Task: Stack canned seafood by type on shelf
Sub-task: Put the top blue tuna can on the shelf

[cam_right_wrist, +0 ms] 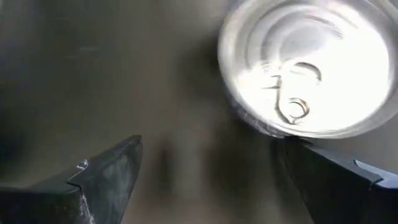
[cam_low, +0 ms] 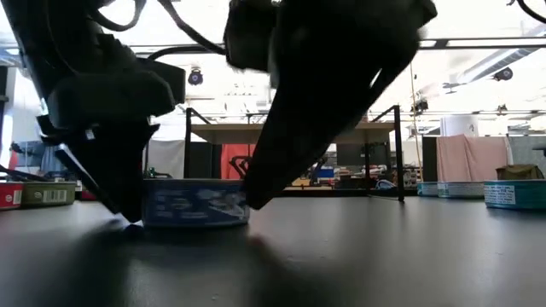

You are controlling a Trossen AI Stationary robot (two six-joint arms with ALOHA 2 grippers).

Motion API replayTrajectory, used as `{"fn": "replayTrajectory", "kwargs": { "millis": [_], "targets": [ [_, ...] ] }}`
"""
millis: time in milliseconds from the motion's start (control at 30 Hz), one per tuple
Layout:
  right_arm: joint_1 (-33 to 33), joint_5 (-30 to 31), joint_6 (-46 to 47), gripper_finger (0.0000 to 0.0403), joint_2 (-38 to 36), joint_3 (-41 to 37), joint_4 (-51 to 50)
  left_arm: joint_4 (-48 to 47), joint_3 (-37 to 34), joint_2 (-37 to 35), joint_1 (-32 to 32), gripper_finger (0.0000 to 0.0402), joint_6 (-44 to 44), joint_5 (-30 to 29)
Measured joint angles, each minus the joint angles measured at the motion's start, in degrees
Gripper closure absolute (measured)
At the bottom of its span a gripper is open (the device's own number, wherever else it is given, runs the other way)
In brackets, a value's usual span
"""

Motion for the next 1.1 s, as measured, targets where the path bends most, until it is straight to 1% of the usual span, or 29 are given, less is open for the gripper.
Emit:
{"fn": "replayTrajectory", "kwargs": {
  "millis": [133, 233, 300, 400, 533, 633, 767, 867, 933, 967, 1100],
  "targets": [
    [0.17, 1.32, -3.46, 0.0029, -4.35, -0.41, -2.14, -7.67, 0.31, -1.48, -1.57, 0.0159, -0.19, -0.68],
    [-0.06, 6.77, -8.49, 0.0029, -5.67, -1.6, -3.28, -11.01, 0.22, -2.83, -3.87, 0.016, -0.88, -0.58],
    [-0.32, 8.21, -11.08, 0.0027, -5.67, -2.05, -3.9, -11.26, 0.17, -3.41, -5.39, 0.016, -0.57, -0.46],
    [-1.15, 8.12, -12.43, 0.0022, -5.53, -1.95, -2.64, -9.28, 0.01, -3.45, -7.62, 0.016, 2.05, -0.1],
    [-2.63, 7.06, -14.67, 0.0019, -2.27, -2.02, -2.11, -0.62, -2.7, -3.45, -8.26, 0.016, 4.85, 2.25],
    [-3.28, 6.0, -17.85, 0.0019, 0.93, -2.14, 2.0, 5.57, -5.36, -3.41, -6.79, 0.0161, 6.63, 2.28],
    [-3.36, 4.99, -19.06, 0.0019, 3.93, -1.26, 9.63, 8.35, -7.42, -3.74, -4.54, 0.0161, 7.19, 0.77],
    [-3.35, 4.81, -17.83, 0.0018, 5.87, -0.72, 14.85, 10.74, -8.19, -3.72, -2.52, 0.0161, 12.97, -1.4],
    [-3.29, 4.83, -16.22, 0.0018, 6.52, -0.4, 16.63, 11.87, -8.42, -3.72, -1.11, 0.0161, 17.57, -1.27],
    [-3.23, 4.97, -15.44, 0.0018, 6.74, -0.12, 17.01, 11.99, -8.45, -3.7, -0.4, 0.0161, 18.46, -1.04],
    [-3.29, 5.21, -12.75, 0.0018, 7.25, 0.72, 16.16, 11.96, -9.14, -3.72, 1.81, 0.0161, 17.62, -0.42]
  ]
}}
